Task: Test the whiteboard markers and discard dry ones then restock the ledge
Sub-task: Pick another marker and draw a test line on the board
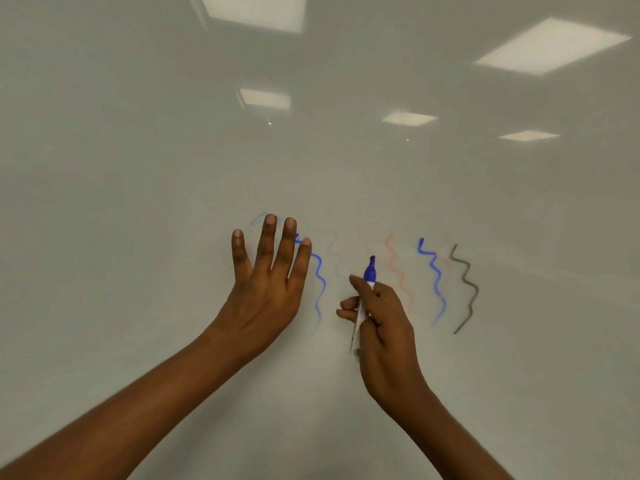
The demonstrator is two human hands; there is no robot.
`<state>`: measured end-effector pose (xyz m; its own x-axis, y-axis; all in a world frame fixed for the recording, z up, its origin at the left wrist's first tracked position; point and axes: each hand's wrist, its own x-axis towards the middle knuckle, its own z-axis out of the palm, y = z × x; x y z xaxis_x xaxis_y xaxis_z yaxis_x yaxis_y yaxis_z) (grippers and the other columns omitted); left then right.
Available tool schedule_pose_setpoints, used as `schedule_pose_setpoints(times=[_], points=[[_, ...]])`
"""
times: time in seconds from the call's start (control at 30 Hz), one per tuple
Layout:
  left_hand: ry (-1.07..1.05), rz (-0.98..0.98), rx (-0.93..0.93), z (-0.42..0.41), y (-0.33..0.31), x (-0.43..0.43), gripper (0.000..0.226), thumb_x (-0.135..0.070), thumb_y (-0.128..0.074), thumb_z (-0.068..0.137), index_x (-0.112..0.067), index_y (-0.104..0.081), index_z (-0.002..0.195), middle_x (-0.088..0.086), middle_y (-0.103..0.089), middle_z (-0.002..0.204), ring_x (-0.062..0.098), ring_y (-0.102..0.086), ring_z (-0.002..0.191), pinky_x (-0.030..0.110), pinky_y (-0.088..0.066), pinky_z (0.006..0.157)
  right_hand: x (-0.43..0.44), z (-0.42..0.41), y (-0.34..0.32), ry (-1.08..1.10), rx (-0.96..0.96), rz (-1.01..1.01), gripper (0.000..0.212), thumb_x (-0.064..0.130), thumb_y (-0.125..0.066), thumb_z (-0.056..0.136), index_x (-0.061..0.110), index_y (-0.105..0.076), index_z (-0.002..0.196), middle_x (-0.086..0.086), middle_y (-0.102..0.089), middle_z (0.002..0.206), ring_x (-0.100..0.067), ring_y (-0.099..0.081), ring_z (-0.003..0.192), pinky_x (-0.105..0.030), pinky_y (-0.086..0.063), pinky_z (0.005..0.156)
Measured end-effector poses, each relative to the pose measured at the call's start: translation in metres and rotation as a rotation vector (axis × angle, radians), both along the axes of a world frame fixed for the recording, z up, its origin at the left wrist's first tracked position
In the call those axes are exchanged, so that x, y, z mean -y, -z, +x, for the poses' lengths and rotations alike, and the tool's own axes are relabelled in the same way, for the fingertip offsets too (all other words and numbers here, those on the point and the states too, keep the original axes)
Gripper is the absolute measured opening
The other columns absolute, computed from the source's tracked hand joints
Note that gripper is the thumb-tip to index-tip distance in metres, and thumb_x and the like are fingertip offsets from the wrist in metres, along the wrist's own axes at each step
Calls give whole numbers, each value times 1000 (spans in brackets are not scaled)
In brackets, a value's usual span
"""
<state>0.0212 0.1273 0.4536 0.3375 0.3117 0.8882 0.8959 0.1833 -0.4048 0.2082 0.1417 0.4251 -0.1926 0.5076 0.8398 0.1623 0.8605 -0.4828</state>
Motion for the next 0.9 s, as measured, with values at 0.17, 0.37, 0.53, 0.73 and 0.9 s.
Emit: schedule_pose_setpoints(times=[0.17,0.37,0.53,0.73,0.9], points=[[6,37,26,-1,-1,-7,45,6,-11,99,9,-25,142,37,-22,145,57,-12,134,77,-17,98,-10,6,-12,-39,-44,230,59,-5,-43,81,18,-48,135,-9,-51,103,-5,-55,101,-10,-42,85],[162,33,21,-2,-6,-11,40,3,-24,96,9,-38,132,38,-33,141,57,-24,132,76,-19,100,-24,8,-21,20,-164,347,26,48,-58,89,24,-54,80,6,-53,69,-9,-51,60,-20,-40,57],[202,46,-38,-4,-13,-12,37,0,-28,98,8,-42,131,33,-37,141,54,-28,132,71,-22,104,-31,-1,-33,105,-128,355,49,51,-32,98,15,-59,78,8,-57,71,-10,-55,62,-31,-46,55],[128,56,16,-1,-14,-12,50,-9,-15,99,-1,-17,149,35,-19,149,54,-7,138,73,-12,104,-34,-6,-42,247,-130,138,30,44,-51,84,26,-45,106,4,-62,92,-8,-61,77,-32,-52,67],[107,55,42,-1,-11,-14,51,-8,-9,99,-2,-13,149,33,-13,150,53,3,139,73,-6,104,-37,-7,-44,303,-127,281,26,38,-54,76,12,-56,82,15,-43,85,-6,-51,90,-21,-40,55]])
